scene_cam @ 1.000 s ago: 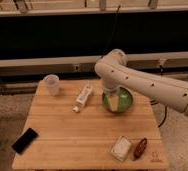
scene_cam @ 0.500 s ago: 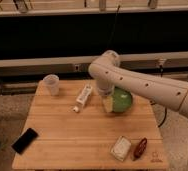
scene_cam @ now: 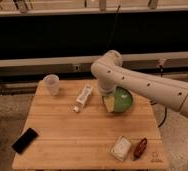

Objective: Move the arm in a circular motion

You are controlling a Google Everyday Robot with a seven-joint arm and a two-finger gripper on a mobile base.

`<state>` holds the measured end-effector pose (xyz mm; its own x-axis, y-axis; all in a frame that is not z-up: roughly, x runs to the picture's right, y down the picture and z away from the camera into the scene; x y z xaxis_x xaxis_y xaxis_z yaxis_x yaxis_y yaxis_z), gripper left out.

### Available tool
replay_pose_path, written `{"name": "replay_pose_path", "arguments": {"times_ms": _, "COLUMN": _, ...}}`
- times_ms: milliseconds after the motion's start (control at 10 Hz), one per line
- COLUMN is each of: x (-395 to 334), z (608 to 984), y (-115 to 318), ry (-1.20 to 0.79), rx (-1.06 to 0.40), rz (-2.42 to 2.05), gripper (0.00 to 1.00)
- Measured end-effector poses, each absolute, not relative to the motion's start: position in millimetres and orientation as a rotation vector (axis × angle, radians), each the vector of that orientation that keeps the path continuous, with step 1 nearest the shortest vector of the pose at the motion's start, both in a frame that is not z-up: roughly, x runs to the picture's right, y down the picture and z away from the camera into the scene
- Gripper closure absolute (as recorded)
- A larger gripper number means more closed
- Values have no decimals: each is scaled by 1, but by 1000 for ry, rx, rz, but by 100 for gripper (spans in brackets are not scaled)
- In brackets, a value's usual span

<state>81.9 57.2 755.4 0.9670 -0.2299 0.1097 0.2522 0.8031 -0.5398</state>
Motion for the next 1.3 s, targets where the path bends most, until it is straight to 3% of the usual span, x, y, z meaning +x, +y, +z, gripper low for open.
{"name": "replay_pose_path", "arguments": {"times_ms": 1300, "x": 75, "z": 763, "y": 60, "ry": -63, "rx": -606, "rz": -305, "gripper": 20}}
